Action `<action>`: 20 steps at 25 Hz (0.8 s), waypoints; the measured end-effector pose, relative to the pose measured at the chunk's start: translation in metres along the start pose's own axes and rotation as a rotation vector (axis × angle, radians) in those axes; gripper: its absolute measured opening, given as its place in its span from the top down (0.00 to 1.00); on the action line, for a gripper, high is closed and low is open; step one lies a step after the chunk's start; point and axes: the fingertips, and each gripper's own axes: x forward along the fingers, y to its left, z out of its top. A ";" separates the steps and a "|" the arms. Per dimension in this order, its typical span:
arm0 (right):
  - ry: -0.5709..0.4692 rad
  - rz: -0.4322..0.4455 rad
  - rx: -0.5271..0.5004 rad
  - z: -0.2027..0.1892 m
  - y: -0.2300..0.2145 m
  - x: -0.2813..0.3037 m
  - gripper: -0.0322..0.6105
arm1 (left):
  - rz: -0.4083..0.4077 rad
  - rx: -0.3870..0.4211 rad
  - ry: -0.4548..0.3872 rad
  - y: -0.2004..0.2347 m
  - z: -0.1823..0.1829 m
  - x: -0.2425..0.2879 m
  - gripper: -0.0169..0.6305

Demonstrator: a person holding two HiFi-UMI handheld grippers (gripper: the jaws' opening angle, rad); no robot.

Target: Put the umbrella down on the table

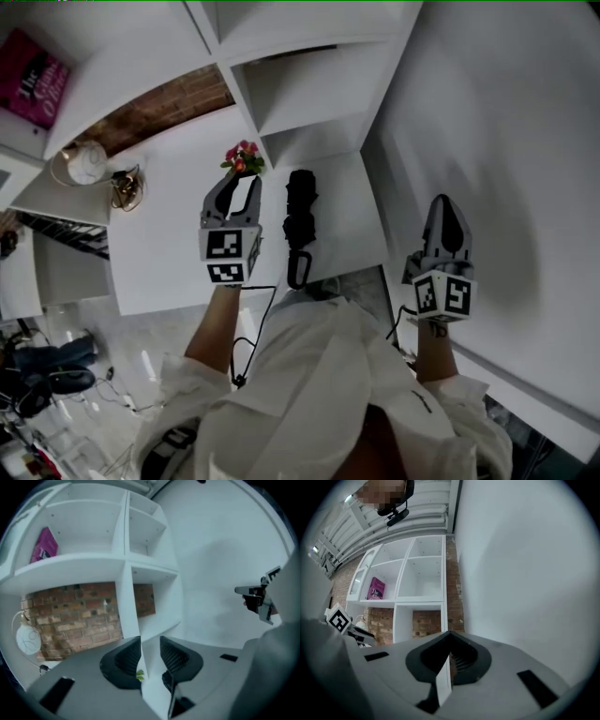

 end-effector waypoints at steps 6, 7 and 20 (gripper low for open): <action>-0.075 -0.032 -0.055 0.048 -0.015 -0.014 0.92 | 0.161 -0.049 -0.283 0.045 0.064 -0.069 0.88; -0.085 -0.039 -0.057 0.053 -0.018 -0.017 0.92 | 0.175 -0.054 -0.338 0.050 0.073 -0.080 0.89; -0.128 -0.140 -0.079 0.071 -0.053 -0.042 0.92 | 0.111 -0.083 -0.537 0.067 0.113 -0.120 0.89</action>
